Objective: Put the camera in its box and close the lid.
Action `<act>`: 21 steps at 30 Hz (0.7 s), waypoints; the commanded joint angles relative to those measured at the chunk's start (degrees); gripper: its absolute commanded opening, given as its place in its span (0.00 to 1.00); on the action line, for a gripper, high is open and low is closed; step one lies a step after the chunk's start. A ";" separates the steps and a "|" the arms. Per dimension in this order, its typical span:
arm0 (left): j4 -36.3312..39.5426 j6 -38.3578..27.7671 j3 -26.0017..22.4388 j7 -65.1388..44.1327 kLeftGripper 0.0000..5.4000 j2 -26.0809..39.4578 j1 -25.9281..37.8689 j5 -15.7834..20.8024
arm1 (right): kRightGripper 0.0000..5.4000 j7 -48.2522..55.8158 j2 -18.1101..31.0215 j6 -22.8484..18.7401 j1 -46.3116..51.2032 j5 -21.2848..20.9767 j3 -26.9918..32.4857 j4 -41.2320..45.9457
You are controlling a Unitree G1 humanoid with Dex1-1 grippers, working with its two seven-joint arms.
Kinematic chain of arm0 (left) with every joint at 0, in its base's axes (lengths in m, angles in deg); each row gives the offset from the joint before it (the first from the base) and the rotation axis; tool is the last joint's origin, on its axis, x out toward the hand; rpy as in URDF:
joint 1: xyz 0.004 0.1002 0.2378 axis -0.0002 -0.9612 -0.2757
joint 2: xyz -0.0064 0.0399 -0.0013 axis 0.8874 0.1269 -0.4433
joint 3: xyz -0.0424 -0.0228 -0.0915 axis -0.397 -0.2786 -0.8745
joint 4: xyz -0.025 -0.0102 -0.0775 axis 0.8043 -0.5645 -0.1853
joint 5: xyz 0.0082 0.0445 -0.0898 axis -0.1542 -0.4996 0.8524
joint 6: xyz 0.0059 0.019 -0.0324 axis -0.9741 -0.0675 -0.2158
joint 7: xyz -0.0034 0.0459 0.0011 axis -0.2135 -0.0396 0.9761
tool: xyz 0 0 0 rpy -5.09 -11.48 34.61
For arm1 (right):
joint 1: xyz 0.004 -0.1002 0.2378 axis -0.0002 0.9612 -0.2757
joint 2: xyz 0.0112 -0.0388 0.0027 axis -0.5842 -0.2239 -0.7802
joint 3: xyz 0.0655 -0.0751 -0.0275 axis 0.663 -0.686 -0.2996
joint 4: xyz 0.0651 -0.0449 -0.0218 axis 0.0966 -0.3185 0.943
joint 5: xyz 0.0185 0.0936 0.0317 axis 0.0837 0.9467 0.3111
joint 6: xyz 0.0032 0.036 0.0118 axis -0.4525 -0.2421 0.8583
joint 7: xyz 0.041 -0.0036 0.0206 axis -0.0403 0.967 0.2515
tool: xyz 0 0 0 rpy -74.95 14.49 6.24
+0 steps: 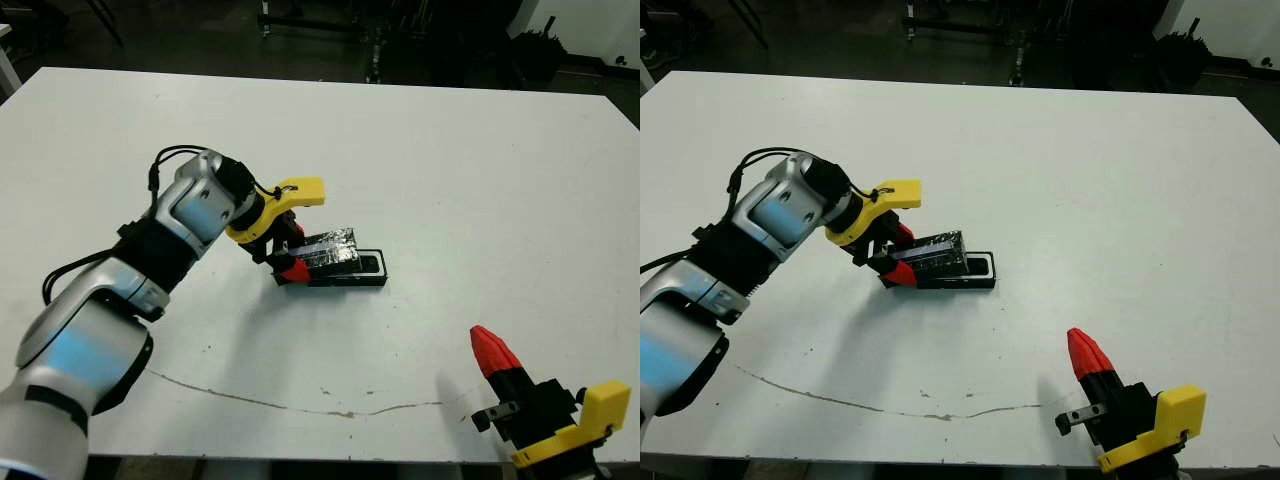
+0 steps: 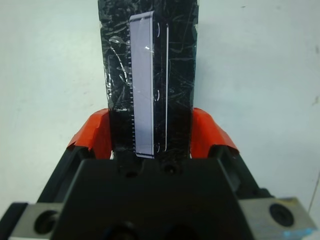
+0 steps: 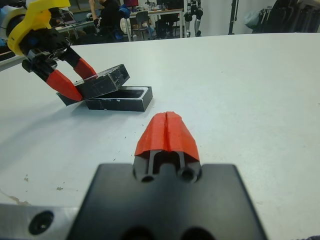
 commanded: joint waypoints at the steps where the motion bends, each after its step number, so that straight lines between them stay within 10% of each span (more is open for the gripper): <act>1: -1.28 -0.64 0.98 -0.71 0.59 -0.91 -0.14 -0.35 | 0.00 -0.23 0.09 0.25 0.84 -0.48 -0.12 0.18; 21: 3.03 -1.82 2.31 2.93 0.59 -2.26 -4.03 -1.07 | 0.00 -0.25 -0.22 0.80 1.58 -0.81 -0.36 0.10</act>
